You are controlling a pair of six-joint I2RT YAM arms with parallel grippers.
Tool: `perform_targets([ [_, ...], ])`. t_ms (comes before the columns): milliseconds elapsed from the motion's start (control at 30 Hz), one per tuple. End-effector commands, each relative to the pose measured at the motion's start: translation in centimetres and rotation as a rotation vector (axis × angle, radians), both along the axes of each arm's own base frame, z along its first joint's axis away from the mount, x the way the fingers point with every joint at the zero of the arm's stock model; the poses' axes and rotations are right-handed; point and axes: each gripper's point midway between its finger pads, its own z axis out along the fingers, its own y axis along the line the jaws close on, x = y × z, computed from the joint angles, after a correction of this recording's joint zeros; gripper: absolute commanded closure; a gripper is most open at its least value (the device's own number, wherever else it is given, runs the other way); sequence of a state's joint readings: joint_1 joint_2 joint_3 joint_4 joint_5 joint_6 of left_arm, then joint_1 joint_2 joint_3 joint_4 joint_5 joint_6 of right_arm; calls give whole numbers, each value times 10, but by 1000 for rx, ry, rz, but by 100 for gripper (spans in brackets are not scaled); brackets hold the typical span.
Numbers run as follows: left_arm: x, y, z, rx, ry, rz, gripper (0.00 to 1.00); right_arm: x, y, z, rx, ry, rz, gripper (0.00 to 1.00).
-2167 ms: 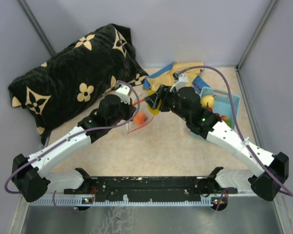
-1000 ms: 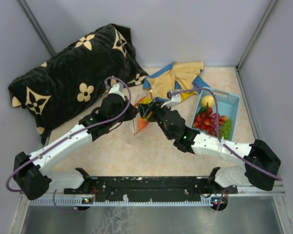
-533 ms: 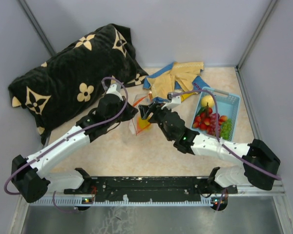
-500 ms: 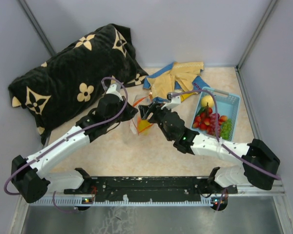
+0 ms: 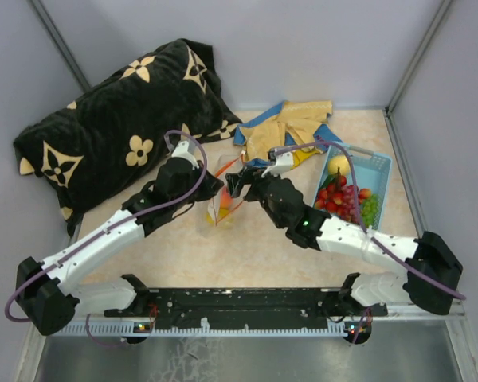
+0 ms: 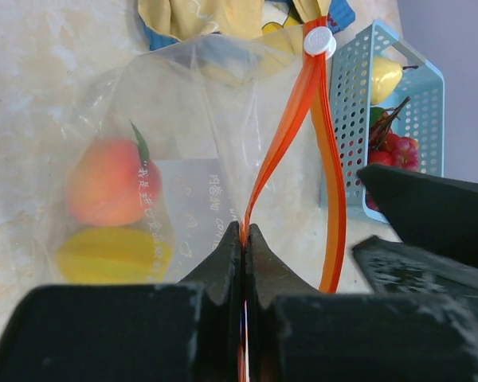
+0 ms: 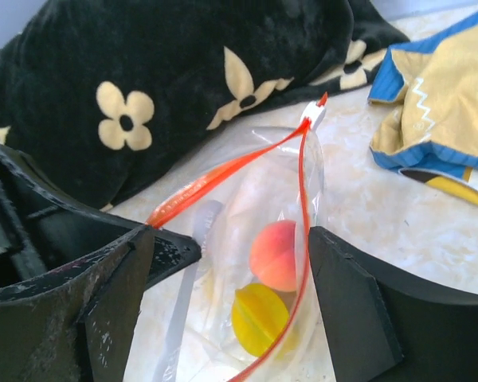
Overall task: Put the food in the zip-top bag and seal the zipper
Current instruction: Place the fake fruit in the zipper food storage bag, then pick up the fake fruit from the bin.
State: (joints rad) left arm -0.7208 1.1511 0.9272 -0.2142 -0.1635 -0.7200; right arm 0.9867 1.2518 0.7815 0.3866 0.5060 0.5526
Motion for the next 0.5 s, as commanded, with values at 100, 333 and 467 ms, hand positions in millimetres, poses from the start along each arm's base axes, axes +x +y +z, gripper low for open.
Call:
perform_targets([
  [100,5,12,13,44,-101,-1,100,10,-46,57,-79,-16,2,21],
  [333,7,14,19,85,-164,-34,100,33,-114,36,-207,117,-110,21],
  [467,6,13,21,97,-189,-57,100,49,-162,23,-215,176,-199,21],
])
